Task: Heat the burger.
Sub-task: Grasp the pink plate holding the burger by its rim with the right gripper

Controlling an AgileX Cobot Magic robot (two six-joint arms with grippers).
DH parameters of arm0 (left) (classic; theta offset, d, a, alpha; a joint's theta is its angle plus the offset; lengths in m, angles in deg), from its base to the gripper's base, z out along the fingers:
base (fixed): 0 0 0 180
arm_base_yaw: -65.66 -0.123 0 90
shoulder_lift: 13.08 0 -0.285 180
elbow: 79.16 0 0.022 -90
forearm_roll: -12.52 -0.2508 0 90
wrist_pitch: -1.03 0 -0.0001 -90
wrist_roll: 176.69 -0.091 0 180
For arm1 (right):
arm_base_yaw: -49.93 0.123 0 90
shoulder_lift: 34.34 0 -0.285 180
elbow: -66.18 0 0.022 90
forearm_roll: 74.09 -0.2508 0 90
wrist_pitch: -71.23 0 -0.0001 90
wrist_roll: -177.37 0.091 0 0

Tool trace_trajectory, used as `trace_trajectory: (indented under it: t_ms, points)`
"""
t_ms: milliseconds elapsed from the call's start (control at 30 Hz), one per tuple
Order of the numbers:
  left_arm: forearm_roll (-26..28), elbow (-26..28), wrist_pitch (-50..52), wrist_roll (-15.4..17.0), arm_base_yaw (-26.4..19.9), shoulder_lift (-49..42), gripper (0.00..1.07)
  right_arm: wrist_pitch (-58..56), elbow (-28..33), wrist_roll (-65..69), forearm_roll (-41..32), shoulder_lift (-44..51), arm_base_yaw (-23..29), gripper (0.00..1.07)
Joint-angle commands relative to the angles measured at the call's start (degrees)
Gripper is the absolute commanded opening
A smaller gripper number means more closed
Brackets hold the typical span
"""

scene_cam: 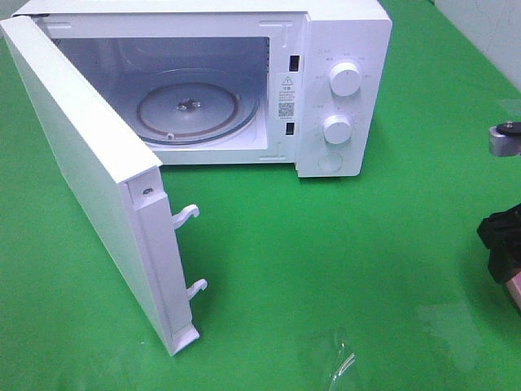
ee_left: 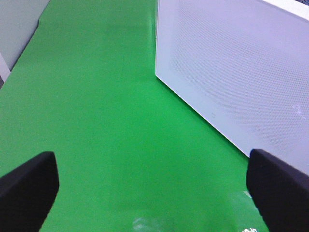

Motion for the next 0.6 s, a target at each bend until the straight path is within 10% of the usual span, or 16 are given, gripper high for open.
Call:
trace_trajectory:
  t_ms: [33,600]
  points:
    - [-0.23,-0.06,0.06,0.23,-0.06,-0.97,0.98,5.27,2.75,-0.80,0.06,0.17,-1.32,0.76]
    - [-0.23,-0.06,0.06,0.23,-0.06,-0.97,0.98,11.63,4.47,-0.80,0.29,-6.59,-3.09,0.76]
